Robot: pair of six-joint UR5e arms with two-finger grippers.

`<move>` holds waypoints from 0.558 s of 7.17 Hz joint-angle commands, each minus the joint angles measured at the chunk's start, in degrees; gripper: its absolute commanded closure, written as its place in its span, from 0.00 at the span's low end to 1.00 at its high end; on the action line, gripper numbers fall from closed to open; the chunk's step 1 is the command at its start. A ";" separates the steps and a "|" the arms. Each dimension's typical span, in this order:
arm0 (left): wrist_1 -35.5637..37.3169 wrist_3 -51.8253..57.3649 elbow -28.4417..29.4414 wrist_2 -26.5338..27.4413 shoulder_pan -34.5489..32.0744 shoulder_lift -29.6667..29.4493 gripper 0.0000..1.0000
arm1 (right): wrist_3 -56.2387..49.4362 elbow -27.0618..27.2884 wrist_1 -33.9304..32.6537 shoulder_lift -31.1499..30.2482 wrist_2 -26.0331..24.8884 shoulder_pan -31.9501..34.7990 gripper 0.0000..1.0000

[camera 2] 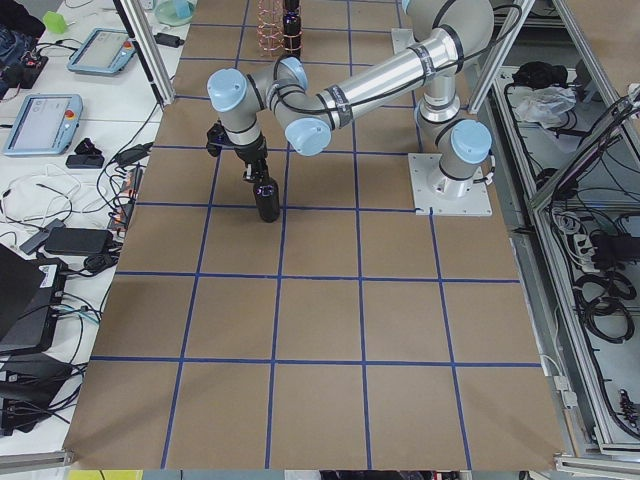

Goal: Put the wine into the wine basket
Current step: 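Lift the bottle with the left gripper and swing it upright toward table center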

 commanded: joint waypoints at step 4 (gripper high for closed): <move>-1.80 -20.95 -4.98 -2.67 -18.58 8.96 1.00 | -0.96 -0.04 -0.09 0.09 -0.97 -0.09 0.00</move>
